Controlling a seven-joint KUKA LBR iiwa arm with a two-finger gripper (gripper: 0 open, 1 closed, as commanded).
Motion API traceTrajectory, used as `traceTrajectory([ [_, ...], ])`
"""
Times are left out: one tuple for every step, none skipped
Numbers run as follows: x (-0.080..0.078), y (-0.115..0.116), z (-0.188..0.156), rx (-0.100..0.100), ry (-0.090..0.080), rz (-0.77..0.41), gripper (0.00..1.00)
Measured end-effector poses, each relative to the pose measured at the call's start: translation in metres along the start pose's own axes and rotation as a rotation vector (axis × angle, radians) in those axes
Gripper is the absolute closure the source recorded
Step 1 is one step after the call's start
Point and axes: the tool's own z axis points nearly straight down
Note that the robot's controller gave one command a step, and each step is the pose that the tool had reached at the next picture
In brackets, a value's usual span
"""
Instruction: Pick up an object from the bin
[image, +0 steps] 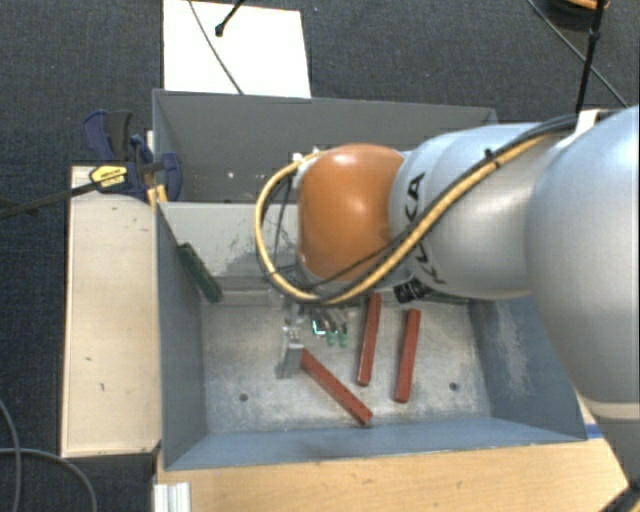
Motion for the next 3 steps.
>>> traceTrajectory([
  [-0.021, -0.011, 0.083, 0.0, -0.006, -0.235, 0.0],
  [0.014, 0.016, 0.083, 0.0, -0.004, -0.644, 0.0],
  [-0.025, 0.028, 0.009, -0.001, -0.014, -0.261, 0.0],
])
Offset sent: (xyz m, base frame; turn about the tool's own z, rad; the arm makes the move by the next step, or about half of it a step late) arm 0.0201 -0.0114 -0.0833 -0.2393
